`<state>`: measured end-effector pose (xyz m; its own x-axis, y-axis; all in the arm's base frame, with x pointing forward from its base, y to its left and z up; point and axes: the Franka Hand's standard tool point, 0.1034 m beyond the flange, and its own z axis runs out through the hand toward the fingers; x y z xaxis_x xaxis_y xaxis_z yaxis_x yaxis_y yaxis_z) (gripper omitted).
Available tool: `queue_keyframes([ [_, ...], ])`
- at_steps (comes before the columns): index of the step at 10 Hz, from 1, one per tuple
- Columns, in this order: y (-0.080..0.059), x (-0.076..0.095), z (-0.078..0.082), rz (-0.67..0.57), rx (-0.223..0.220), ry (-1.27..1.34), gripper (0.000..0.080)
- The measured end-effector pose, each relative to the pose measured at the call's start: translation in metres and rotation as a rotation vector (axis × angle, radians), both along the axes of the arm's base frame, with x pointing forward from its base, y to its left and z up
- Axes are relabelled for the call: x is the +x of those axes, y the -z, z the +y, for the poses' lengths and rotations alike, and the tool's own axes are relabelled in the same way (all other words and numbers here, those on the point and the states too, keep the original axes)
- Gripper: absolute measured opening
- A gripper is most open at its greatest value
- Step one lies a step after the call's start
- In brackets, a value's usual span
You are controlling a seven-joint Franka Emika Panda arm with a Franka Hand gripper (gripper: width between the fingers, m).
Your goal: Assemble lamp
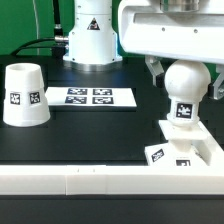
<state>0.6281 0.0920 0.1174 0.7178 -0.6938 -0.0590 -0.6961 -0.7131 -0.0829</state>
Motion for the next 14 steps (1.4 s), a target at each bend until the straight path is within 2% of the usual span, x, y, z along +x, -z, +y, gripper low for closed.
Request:
queue_keyframes([
  [1, -0.0004, -0.0002, 0.002, -0.015, -0.023, -0.159, 0.0698],
  [7, 0.0001, -0.0006, 0.0028, -0.055, -0.039, -0.6, 0.0698],
  [11, 0.0023, -0.0029, 0.0025, -0.077, -0.101, -1.047, 0.0698],
  [14, 0.0019, -0.0024, 0.0006, -0.088, -0.107, -1.314, 0.0698],
])
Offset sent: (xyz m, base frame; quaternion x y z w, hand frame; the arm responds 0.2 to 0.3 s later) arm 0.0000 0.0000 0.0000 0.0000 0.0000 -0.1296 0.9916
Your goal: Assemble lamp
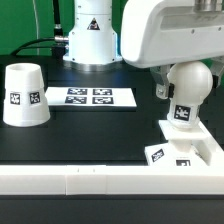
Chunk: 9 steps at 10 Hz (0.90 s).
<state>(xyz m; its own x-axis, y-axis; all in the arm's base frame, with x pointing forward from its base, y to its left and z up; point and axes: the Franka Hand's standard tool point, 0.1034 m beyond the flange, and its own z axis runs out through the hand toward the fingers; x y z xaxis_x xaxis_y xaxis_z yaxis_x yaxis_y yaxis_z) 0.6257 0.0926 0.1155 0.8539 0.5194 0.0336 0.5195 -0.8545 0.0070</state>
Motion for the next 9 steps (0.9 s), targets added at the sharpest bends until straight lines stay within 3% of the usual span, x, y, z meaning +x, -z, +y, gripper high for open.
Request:
queue_keyframes([
  [9, -0.005, 0.0053, -0.0007, -0.004, -0.071, -0.599, 0.0698],
])
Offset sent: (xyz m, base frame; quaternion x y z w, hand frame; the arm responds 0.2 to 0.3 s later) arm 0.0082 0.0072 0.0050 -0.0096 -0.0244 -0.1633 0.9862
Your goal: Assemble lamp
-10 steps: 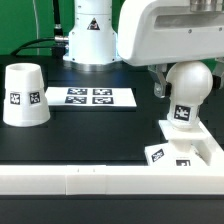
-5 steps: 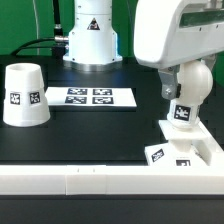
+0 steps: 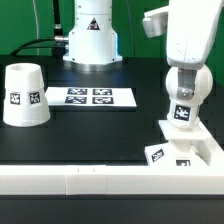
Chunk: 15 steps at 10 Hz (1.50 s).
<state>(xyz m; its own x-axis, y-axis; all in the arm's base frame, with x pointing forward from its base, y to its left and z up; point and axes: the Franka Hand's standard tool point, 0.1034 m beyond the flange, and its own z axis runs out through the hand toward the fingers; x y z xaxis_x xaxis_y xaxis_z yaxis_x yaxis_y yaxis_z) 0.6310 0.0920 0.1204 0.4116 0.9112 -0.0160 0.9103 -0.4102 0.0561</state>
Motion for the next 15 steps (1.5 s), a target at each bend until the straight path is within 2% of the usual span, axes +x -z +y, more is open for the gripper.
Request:
queue_keyframes([
  [5, 0.002, -0.001, 0.006, 0.011, -0.033, -0.286, 0.0698],
  [8, 0.003, -0.001, 0.001, 0.021, -0.057, -0.461, 0.0698],
  [9, 0.003, -0.001, -0.001, 0.023, -0.063, -0.49, 0.0589],
  [13, 0.003, -0.001, -0.002, 0.021, -0.06, -0.43, 0.0576],
  [15, 0.003, -0.001, -0.008, 0.014, -0.048, -0.267, 0.0576],
])
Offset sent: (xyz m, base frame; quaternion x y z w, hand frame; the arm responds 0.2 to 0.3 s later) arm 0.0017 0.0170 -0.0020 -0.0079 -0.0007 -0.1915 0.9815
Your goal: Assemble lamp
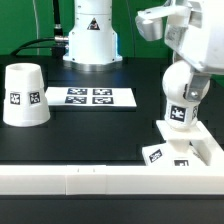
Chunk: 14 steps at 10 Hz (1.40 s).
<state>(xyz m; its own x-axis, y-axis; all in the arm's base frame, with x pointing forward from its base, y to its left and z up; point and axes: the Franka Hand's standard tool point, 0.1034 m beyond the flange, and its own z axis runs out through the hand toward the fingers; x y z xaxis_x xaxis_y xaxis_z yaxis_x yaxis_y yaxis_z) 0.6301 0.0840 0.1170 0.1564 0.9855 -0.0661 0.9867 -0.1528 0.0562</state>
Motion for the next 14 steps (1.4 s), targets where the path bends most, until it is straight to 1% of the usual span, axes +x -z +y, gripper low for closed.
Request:
queue_keyframes([
  [1, 0.0002, 0.0002, 0.0001, -0.012, 0.013, 0.146, 0.0576],
  [4, 0.0006, -0.0006, 0.0026, -0.031, 0.027, 0.478, 0.0577],
  [11, 0.001, -0.0008, 0.0034, -0.062, 0.047, 0.929, 0.0577],
  [14, 0.0012, -0.0016, 0.005, -0.073, 0.069, 1.286, 0.0577],
])
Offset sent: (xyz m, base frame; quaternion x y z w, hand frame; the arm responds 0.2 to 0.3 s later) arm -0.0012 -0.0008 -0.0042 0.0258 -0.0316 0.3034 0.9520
